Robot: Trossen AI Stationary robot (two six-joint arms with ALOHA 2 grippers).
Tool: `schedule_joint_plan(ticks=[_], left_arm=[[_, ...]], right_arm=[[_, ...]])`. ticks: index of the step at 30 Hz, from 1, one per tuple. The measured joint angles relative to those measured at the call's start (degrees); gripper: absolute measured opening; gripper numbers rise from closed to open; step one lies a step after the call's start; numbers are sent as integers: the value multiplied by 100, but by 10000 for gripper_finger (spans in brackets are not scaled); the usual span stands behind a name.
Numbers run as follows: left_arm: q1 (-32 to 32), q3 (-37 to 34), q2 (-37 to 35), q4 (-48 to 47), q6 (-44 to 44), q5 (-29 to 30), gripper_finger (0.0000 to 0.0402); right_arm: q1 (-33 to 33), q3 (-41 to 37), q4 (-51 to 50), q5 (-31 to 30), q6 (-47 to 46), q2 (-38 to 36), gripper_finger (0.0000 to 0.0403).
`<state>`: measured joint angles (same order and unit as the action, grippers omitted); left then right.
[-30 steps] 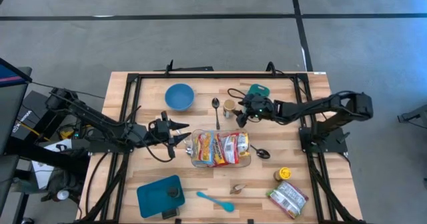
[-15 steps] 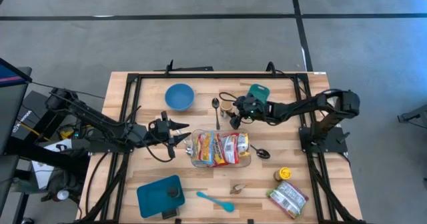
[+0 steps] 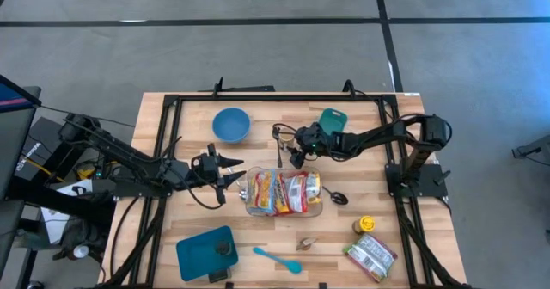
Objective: Pick & Place Food Item
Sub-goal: Put the golden spice bottle into the dark blue bin
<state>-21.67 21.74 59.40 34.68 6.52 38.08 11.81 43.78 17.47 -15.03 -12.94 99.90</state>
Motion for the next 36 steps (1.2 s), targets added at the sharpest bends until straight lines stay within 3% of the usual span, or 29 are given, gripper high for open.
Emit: schedule_joint_plan(ticks=[8, 22, 36], left_arm=[[-2, 0, 2, -2, -2, -2, 154], [-2, 0, 2, 0, 0, -2, 154], [-2, 0, 1, 0, -2, -1, 154]], right_arm=[[158, 6, -8, 35, -9, -92, 262], [417, 4, 149, 749, 511, -92, 262], [481, 4, 188, 767, 589, -92, 274]])
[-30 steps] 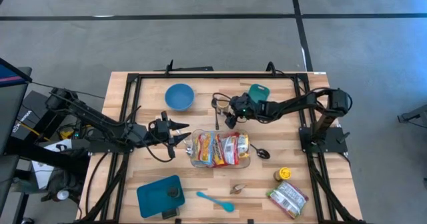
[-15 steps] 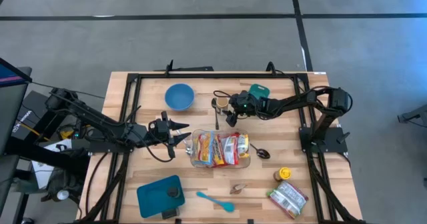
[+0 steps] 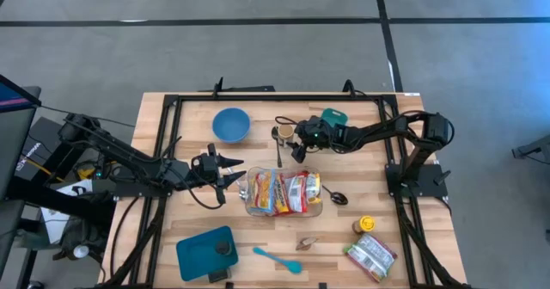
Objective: Pick & Place Food Item
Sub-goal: Put the golden spice bottle into the dark blue bin
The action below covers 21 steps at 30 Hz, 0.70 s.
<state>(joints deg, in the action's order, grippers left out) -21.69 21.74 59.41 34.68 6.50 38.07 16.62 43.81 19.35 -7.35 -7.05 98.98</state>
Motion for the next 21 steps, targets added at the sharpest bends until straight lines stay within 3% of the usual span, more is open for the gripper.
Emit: schedule_joint_plan(ticks=[8, 21], left_arm=[[0, 0, 0, 0, 0, 0, 154], [0, 0, 1, -2, 0, 0, 154]], right_arm=[[0, -2, 47, 1, 234, 0, 324], [96, -11, 418, 302, 72, 313, 325]])
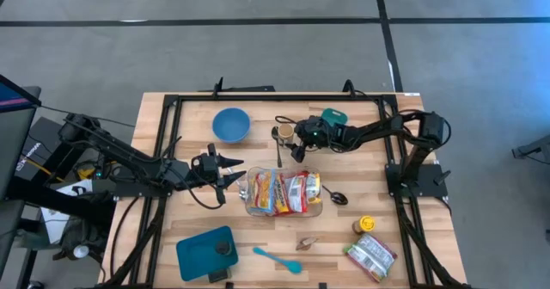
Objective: Pick & Place Food Item
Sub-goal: Put the golden spice bottle into the dark blue bin
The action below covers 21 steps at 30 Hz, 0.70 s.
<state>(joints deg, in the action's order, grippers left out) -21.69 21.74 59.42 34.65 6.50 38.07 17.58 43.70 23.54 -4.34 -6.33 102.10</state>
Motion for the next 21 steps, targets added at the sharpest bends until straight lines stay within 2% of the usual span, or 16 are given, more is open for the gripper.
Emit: schedule_joint_plan(ticks=[6, 21], left_arm=[[1, 0, 0, -31, 0, 1, 154], [0, 2, 0, -50, 0, 2, 154]], right_arm=[[-4, 7, 538, -3, 31, 325, 325], [48, 9, 629, -39, 37, 508, 324]])
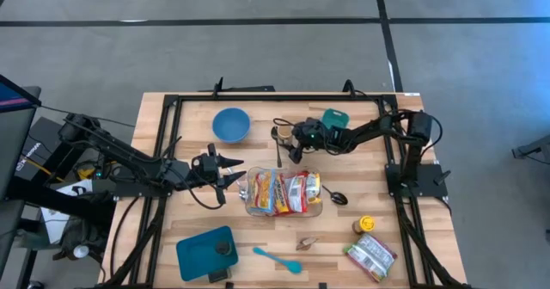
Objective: Pick & Place Food Item
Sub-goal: Put the golden spice bottle into the dark blue bin
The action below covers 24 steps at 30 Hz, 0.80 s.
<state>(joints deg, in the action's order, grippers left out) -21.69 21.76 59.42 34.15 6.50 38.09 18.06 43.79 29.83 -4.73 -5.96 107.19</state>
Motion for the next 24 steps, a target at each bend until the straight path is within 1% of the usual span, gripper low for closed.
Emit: schedule_joint_plan(ticks=[8, 12, 24], left_arm=[[0, 0, 0, -26, 0, 0, 154], [2, 0, 0, -26, 0, -2, 154], [1, 0, 0, -32, 0, -1, 154]], right_arm=[[3, 0, 178, 0, 60, -3, 324], [-8, 0, 260, -2, 233, -3, 324], [-39, 0, 235, -15, 169, -3, 324]])
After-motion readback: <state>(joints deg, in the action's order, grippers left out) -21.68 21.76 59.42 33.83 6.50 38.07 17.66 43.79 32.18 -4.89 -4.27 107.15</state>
